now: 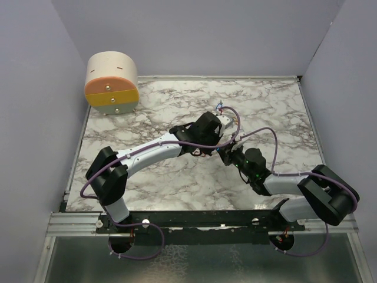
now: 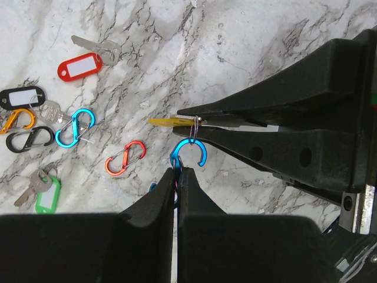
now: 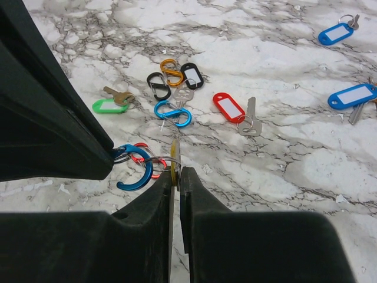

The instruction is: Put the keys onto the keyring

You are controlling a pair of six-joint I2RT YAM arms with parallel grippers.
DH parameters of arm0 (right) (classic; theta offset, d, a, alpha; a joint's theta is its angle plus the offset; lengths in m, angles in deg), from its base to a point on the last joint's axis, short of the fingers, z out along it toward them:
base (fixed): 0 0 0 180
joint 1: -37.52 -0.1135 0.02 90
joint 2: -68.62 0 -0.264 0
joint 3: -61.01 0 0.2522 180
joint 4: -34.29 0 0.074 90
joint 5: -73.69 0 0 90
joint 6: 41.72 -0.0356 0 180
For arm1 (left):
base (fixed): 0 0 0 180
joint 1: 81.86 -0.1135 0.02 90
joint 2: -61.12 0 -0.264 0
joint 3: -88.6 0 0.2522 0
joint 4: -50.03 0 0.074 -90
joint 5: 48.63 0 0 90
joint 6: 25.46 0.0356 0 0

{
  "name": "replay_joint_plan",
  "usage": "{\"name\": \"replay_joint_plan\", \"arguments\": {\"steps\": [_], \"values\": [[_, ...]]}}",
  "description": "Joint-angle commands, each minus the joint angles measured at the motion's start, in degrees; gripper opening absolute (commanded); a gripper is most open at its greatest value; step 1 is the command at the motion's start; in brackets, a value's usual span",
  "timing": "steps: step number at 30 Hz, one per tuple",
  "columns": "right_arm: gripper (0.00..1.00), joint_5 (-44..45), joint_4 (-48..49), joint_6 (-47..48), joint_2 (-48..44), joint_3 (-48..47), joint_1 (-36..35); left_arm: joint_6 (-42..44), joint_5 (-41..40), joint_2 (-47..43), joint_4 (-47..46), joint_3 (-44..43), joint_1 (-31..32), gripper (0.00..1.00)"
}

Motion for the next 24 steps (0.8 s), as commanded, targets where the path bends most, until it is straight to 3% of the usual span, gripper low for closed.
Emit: {"name": "replay_joint_plan", "arguments": {"steps": [1, 5, 13, 19, 24], "values": [[0.06, 3.17, 2.08, 0.40, -1.43, 1.24, 0.23, -0.53, 1.50, -2.09, 0.42, 1.55, 0.26, 0.00], [0.01, 3.34, 2.00, 0.50, -2.13, 1.62, 0.27, -0.54, 1.38, -2.01, 0.08, 1.99, 0.27, 0.00], [0.01, 4.89, 0.84, 0.14, -2.28, 1.44, 0.23, -0.62, 1.19, -2.18, -0.16, 2.33, 0.21, 0.00], [0.01, 6.48, -0.09, -0.34, -2.43, 1.20, 0.23, -0.79, 0.83, -2.32, -0.31, 2.76, 0.19, 0.34], [0.01, 6.98, -0.71, -0.46, -2.84, 1.12, 0.24, -0.88, 0.14, -2.82, -0.54, 3.05, 0.26, 0.47]]}}
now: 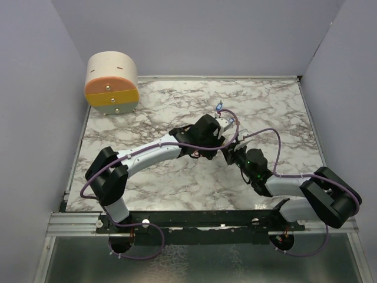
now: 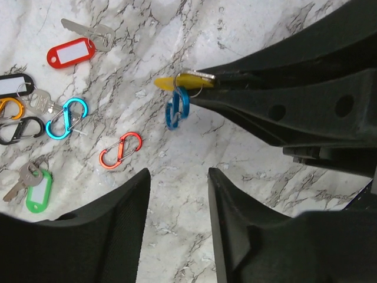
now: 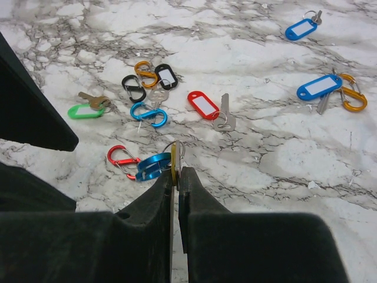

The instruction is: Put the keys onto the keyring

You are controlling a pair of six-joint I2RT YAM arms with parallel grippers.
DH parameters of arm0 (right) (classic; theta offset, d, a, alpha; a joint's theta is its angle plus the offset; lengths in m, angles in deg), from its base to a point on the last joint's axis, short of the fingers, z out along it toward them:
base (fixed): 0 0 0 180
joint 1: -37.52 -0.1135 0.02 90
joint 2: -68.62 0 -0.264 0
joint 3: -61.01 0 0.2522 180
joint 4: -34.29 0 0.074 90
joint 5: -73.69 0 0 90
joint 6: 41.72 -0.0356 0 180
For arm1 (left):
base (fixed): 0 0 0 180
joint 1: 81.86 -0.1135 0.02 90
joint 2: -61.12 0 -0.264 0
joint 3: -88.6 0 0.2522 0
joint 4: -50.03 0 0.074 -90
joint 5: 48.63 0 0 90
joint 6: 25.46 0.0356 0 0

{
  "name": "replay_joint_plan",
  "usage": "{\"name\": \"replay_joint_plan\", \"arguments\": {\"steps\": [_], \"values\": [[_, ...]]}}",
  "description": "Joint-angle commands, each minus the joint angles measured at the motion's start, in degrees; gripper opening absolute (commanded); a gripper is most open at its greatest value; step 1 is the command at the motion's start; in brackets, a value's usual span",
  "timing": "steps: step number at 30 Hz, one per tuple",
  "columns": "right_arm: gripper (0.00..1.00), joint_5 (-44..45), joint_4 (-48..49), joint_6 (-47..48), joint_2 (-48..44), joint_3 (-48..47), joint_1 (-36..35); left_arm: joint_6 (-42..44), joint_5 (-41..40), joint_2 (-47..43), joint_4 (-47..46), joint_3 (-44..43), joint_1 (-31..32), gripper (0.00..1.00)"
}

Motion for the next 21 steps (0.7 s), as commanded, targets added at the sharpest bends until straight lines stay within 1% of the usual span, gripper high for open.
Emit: {"name": "replay_joint_plan", "arguments": {"steps": [1, 5, 9, 13, 15, 18, 21], "values": [[0.01, 3.20, 0.07, -0.46, -1.29, 0.03, 0.19, -0.15, -0.49, -2.58, 1.03, 0.61, 0.25, 0.48], [0.01, 3.83, -0.71, -0.57, -1.37, -0.26, 0.20, -0.52, -1.60, -3.24, 0.86, 0.84, 0.17, 0.50], [0.01, 4.88, -3.88, -1.14, -1.55, -1.84, 0.18, -2.13, -5.45, -5.44, -0.90, 2.50, -0.35, 0.51], [0.01, 7.73, -12.80, -2.96, -2.76, -6.38, 0.18, -4.96, -10.72, -9.64, -6.15, 6.79, -1.55, 0.52], [0.01, 10.89, -20.41, -4.43, -2.65, -10.64, 0.18, -6.26, -12.48, -12.31, -9.42, 9.78, -2.04, 0.54], [0.01, 15.43, -28.23, -5.64, -1.32, -17.22, 0.34, -7.61, -15.18, -16.50, -14.08, 14.51, -2.35, 0.55], [0.01, 17.21, -33.21, -6.51, 1.12, -23.14, 1.66, -8.52, -16.72, -20.08, -17.46, 18.30, -2.49, 0.62]]}}
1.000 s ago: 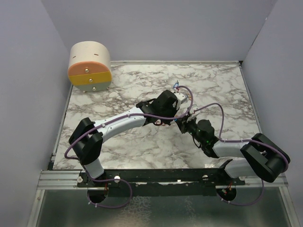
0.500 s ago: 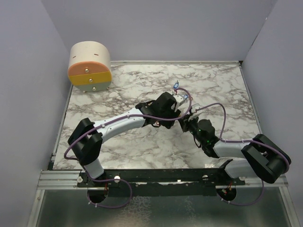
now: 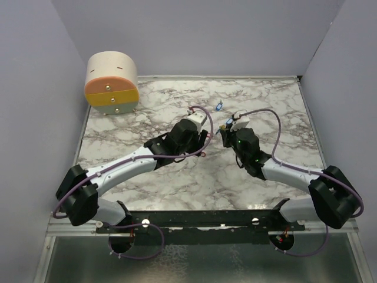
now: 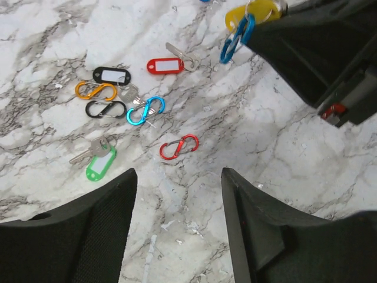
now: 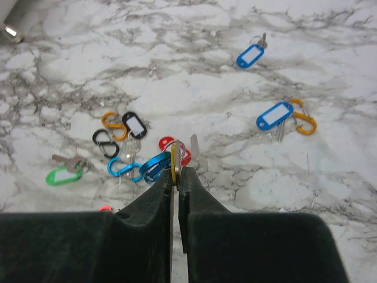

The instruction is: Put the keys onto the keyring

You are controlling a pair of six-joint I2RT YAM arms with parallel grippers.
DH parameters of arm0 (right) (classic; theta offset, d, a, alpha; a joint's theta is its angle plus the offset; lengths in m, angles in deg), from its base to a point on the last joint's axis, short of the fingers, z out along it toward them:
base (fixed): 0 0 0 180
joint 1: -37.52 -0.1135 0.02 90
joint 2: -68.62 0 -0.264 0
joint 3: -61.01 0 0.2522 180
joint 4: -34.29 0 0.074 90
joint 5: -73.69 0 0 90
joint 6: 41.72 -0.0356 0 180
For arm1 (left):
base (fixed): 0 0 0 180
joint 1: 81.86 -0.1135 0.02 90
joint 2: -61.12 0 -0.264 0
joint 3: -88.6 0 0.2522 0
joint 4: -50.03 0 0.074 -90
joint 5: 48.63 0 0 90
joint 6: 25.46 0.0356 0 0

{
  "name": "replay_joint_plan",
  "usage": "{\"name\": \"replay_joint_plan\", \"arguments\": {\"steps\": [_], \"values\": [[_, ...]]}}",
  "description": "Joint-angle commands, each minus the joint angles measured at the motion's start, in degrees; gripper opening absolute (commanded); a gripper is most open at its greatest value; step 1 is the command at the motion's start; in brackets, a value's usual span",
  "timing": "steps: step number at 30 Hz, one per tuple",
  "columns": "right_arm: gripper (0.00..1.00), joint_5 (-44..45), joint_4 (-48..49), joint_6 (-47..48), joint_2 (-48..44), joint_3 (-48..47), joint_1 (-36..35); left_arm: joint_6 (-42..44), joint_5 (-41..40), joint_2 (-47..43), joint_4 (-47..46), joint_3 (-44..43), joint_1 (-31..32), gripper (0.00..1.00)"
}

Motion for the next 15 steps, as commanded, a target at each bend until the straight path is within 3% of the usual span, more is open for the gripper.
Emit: {"name": "replay_joint_plan", "arguments": {"steps": [1, 7, 12, 15], "values": [[0.01, 6.18, -12.41, -2.69, 3.41, -8.98, 2.27, -2.70, -5.37, -5.71, -8.41, 4.72, -0.13, 0.64], [0.01, 3.15, -19.85, -4.31, 11.75, -17.86, 7.63, -2.77, -7.30, -7.78, -8.84, 7.02, -0.19, 0.73], [0.01, 0.15, -19.79, -5.59, 15.90, -18.03, 12.08, -4.16, -9.53, -8.73, -10.05, 8.78, -0.17, 0.90], [0.01, -1.56, -19.05, -5.60, 17.39, -17.67, 14.13, -4.74, -10.04, -9.47, -11.75, 9.86, -0.20, 0.92]]}}
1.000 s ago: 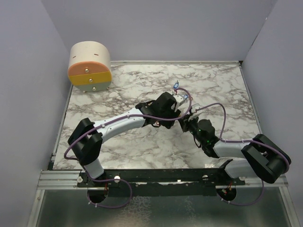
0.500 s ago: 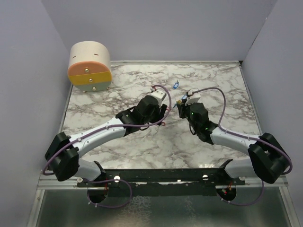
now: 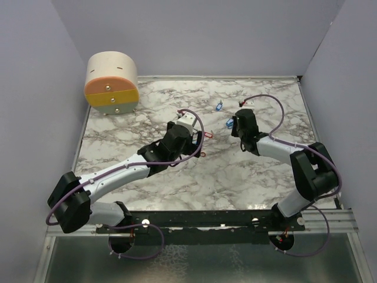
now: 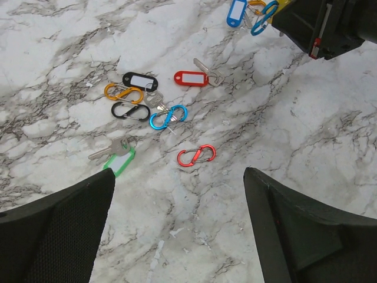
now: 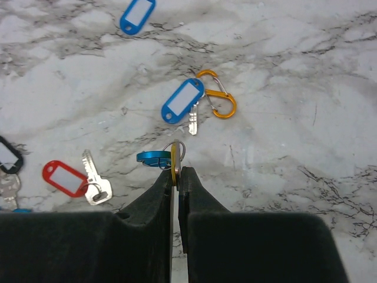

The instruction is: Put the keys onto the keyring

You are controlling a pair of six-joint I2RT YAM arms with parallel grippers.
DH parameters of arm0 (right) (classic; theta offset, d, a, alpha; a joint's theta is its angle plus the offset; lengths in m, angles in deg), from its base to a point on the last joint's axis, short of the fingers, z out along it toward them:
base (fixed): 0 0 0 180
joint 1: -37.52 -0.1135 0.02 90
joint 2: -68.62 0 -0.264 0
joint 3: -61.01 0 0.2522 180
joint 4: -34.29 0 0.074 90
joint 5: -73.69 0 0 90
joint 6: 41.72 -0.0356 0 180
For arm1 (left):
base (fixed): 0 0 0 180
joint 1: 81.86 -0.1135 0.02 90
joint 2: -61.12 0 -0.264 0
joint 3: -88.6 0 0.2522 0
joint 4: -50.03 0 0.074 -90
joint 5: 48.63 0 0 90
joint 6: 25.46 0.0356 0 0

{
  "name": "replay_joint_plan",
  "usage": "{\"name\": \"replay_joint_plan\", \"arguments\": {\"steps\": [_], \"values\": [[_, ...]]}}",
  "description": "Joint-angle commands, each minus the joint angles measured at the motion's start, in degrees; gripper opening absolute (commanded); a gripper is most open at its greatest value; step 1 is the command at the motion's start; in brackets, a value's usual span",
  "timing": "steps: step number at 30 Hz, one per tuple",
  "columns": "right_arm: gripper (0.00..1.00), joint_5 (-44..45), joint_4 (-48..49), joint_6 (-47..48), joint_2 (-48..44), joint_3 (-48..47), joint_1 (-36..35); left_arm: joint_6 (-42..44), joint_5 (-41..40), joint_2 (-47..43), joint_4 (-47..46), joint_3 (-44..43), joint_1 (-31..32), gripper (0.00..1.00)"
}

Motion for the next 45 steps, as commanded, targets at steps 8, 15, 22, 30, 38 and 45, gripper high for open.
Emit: {"name": "replay_joint_plan", "arguments": {"steps": [8, 15, 22, 30, 38, 45], "values": [[0.07, -6.33, -2.03, -2.35, 5.62, -1.97, 6.74, -2.89, -5.11, -4.07, -6.59, 3.45, -0.13, 0.99], [0.53, -5.93, -1.96, -3.50, 1.72, 1.16, 6.97, -3.04, -5.33, -3.68, -6.91, 3.53, -0.19, 0.99], [0.53, -21.28, 7.95, 2.23, -6.24, 9.48, 6.88, -3.40, -4.65, -1.95, -8.17, 3.56, -0.20, 0.99], [0.46, -35.84, 15.82, 4.55, 0.59, 7.97, 6.26, -4.05, -3.82, -0.18, -9.83, 4.74, -0.20, 0.98], [0.45, -38.23, 20.88, 5.33, 7.75, 5.52, 5.39, -4.28, -3.22, 0.51, -11.02, 5.64, -1.09, 0.98], [0.43, -39.41, 22.90, 5.83, 11.60, 3.17, 5.15, -4.30, -1.77, 1.18, -11.62, 5.98, -2.43, 0.98]]}}
